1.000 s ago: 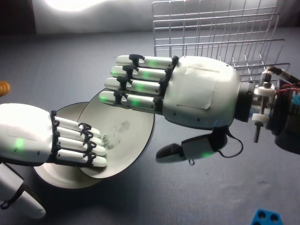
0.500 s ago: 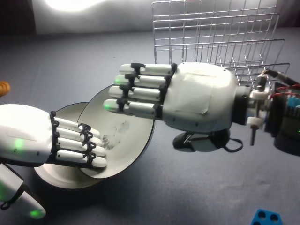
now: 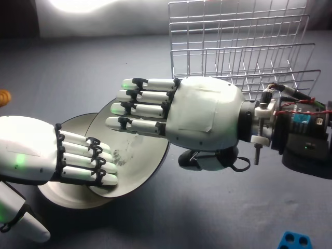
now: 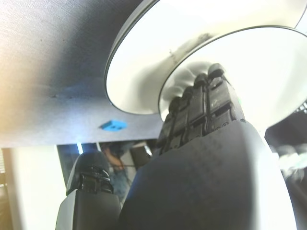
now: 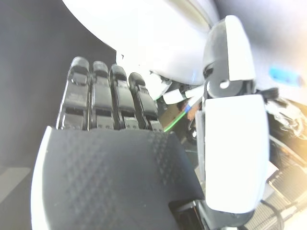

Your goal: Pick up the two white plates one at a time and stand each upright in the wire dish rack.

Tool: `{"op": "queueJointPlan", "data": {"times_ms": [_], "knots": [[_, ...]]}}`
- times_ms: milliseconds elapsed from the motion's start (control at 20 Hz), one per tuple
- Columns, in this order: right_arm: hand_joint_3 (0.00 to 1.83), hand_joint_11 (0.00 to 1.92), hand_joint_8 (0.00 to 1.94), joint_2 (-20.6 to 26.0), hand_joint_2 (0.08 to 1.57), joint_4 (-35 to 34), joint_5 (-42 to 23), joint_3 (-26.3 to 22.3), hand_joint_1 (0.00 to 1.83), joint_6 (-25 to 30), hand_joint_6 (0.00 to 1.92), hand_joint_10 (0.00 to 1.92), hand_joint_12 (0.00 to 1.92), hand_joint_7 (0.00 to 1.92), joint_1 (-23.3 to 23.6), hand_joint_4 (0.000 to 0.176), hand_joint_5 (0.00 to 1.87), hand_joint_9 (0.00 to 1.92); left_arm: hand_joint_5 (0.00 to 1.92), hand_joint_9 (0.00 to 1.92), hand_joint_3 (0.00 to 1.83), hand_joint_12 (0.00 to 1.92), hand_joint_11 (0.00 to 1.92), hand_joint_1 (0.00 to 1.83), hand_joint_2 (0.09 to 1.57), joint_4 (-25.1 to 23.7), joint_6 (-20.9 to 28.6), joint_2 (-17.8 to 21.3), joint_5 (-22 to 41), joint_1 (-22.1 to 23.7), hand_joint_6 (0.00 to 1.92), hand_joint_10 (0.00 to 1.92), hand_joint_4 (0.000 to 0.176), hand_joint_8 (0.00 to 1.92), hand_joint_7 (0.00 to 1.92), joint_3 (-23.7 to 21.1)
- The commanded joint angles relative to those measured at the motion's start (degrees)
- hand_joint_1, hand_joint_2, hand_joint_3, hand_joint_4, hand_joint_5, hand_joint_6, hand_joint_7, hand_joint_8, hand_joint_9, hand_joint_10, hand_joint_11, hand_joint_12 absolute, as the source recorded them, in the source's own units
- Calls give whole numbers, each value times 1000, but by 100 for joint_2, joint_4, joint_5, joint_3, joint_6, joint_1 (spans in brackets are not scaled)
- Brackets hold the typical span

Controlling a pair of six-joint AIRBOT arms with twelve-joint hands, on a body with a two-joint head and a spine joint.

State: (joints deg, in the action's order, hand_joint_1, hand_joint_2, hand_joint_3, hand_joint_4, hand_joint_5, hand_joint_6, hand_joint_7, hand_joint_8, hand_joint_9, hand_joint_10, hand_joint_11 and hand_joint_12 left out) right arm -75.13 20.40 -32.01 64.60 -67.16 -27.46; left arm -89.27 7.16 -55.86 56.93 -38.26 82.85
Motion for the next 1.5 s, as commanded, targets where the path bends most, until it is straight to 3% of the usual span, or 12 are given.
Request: {"op": "queueJointPlan", "data": {"times_ms": [0,100,200,250,350,450,700,950,1000,1050,1100,1450], "knots": [[16,0,0,-45,1070,-32,-695,7,971,-21,0,0,0,0,9,0,0,0,0,0,3,0,0,0,1129,17,5,-70,236,-38,0,0,0,0,0,-11],[7,29,0,-133,1055,-32,-750,78,1021,-29,0,0,16,0,-6,0,1,0,0,0,3,0,0,0,1129,17,5,-70,236,-38,0,0,0,0,0,-10],[0,0,17,-257,1070,-33,-790,205,989,-29,14,17,434,73,-34,0,98,51,0,0,2,0,0,0,1127,19,5,-71,236,-40,0,0,0,0,0,-3],[0,0,17,-294,1070,-33,-792,253,989,-29,14,17,434,73,-53,0,98,51,0,0,2,0,0,0,1127,19,5,-73,236,-41,0,0,0,0,0,4],[0,0,28,-374,1040,-33,-857,354,1096,-29,33,46,733,167,-105,0,181,125,0,0,5,0,0,0,1135,28,7,-83,241,-47,0,0,0,0,0,28],[7,0,22,-429,1091,-33,-946,437,1018,-28,26,64,907,197,-120,0,190,161,0,0,3,0,0,0,1131,29,18,-95,248,-48,0,0,0,0,0,40],[13,0,80,-520,1126,-45,-1087,558,1050,-5,105,216,1432,474,-188,0,431,416,0,0,2,0,0,0,1130,29,23,-111,254,-47,0,0,0,0,0,50],[4,216,62,-611,1153,-52,-1210,644,1097,0,114,422,1440,842,-252,0,792,654,0,0,1,0,0,0,1127,37,26,-111,254,-51,0,0,0,0,0,49],[23,357,75,-621,1195,-53,-1217,659,1102,2,1041,449,1372,943,-251,0,776,733,8,0,2,0,0,0,1130,40,28,-112,254,-53,3,0,0,0,0,46],[32,488,826,-629,1149,-53,-1227,670,1179,4,1144,472,1327,934,-252,0,872,859,5,0,2,0,0,0,1131,41,35,-112,254,-53,2,0,0,0,0,44],[1,569,1021,-632,1151,-53,-1243,674,1198,14,1156,478,1316,931,-259,18,907,963,6,0,3,0,0,0,1133,44,40,-112,254,-53,2,0,0,0,0,42],[1,559,1046,-633,1155,-53,-1339,674,1196,17,1173,488,1333,921,-290,18,901,976,0,0,3,0,0,0,1133,350,115,-23,362,46,0,0,0,0,0,74]]}}
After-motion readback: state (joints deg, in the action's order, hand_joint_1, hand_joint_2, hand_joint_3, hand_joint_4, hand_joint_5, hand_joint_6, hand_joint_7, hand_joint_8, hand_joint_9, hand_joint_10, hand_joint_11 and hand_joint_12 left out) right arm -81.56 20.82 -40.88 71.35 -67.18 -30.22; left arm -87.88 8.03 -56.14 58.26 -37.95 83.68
